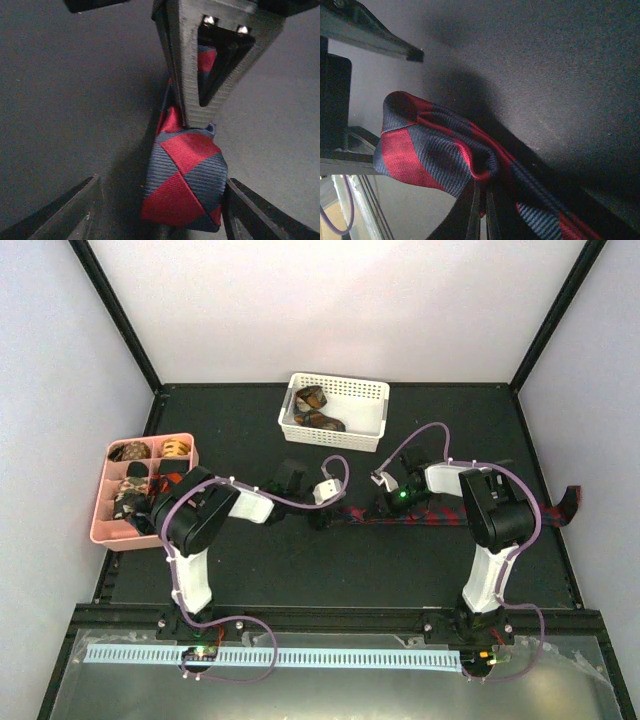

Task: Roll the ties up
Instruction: Roll the tie at the center of the board.

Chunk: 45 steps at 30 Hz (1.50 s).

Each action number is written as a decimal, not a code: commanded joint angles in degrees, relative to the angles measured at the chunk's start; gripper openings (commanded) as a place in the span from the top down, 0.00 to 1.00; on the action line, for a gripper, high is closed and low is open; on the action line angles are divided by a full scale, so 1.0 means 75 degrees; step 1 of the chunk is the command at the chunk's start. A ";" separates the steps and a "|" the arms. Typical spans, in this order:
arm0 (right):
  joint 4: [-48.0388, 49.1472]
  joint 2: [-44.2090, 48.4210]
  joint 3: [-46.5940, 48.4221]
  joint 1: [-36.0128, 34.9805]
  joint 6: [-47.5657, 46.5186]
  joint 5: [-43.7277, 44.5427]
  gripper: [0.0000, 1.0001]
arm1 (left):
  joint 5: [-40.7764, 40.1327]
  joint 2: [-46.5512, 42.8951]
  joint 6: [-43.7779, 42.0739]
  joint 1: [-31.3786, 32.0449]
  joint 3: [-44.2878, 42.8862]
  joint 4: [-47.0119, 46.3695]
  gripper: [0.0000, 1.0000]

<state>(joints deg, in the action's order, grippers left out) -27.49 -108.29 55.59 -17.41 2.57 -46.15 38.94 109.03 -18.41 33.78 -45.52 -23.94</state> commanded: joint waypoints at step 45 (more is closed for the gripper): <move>-0.0707 0.0244 0.0278 0.0660 -0.0515 0.0208 0.90 | -0.0155 0.1236 -0.0657 0.0793 -0.1349 0.0922 0.63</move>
<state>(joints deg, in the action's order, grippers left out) -30.04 -108.68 56.75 -14.76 0.54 -46.54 40.36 117.49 -19.86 39.48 -56.05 -22.00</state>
